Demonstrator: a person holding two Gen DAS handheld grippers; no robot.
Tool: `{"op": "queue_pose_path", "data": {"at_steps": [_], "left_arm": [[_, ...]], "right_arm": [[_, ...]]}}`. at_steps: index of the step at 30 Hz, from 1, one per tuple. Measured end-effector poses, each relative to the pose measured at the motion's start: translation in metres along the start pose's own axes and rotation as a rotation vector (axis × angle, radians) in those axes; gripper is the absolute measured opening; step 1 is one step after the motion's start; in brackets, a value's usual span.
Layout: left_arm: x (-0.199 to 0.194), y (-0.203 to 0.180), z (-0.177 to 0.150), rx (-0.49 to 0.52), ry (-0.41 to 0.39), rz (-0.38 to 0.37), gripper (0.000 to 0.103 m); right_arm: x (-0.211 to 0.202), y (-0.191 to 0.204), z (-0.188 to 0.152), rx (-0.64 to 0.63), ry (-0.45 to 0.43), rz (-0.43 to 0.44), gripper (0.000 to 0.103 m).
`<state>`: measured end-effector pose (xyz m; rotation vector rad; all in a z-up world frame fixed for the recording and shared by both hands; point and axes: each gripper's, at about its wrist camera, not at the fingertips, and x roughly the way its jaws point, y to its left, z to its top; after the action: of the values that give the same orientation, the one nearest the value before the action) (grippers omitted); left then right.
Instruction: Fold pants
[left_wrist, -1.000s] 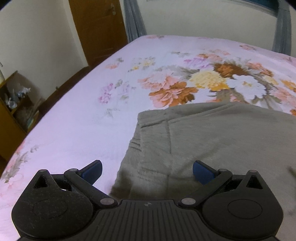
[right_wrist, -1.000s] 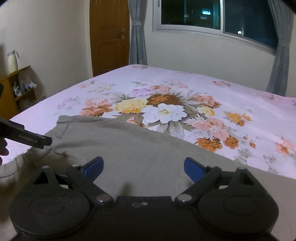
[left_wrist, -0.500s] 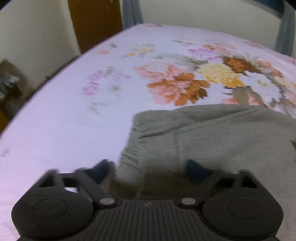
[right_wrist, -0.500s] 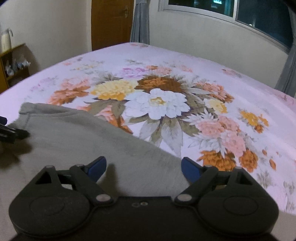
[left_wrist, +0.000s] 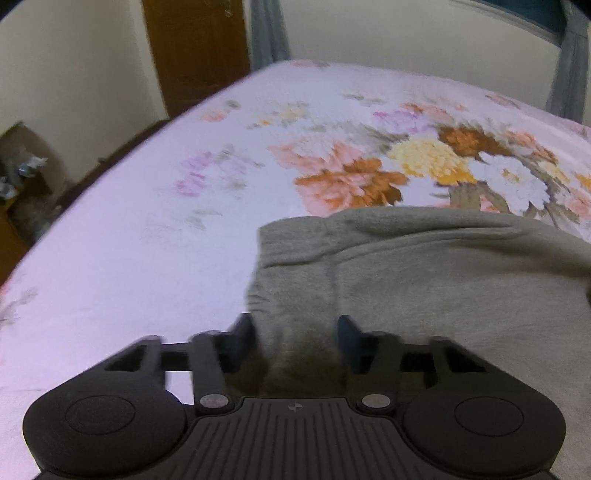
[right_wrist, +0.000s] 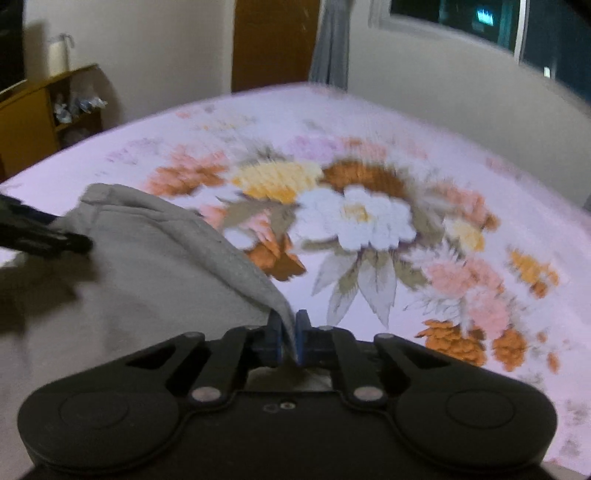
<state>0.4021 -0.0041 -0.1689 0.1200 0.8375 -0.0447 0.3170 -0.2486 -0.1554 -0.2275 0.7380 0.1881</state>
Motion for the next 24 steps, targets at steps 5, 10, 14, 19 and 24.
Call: {"op": "queue_pose_path", "data": {"at_steps": [5, 10, 14, 19, 24], "left_arm": [[-0.050, 0.023, -0.012, -0.036, -0.032, -0.052, 0.044], [-0.108, 0.052, -0.052, -0.086, -0.012, -0.112, 0.044], [-0.141, 0.073, -0.088, -0.105, 0.016, -0.119, 0.044], [-0.153, 0.092, -0.126, -0.140, 0.119, -0.129, 0.050], [-0.181, 0.109, -0.156, -0.214, 0.110, -0.166, 0.070]], "right_arm": [[-0.081, 0.049, -0.025, -0.094, -0.099, 0.003, 0.006], [-0.136, 0.100, -0.071, -0.080, -0.105, 0.045, 0.006], [-0.150, 0.135, -0.108, -0.021, -0.066, 0.065, 0.006], [-0.140, 0.147, -0.134, 0.101, 0.029, 0.059, 0.030], [-0.166, 0.126, -0.145, 0.288, 0.005, 0.079, 0.040]]}}
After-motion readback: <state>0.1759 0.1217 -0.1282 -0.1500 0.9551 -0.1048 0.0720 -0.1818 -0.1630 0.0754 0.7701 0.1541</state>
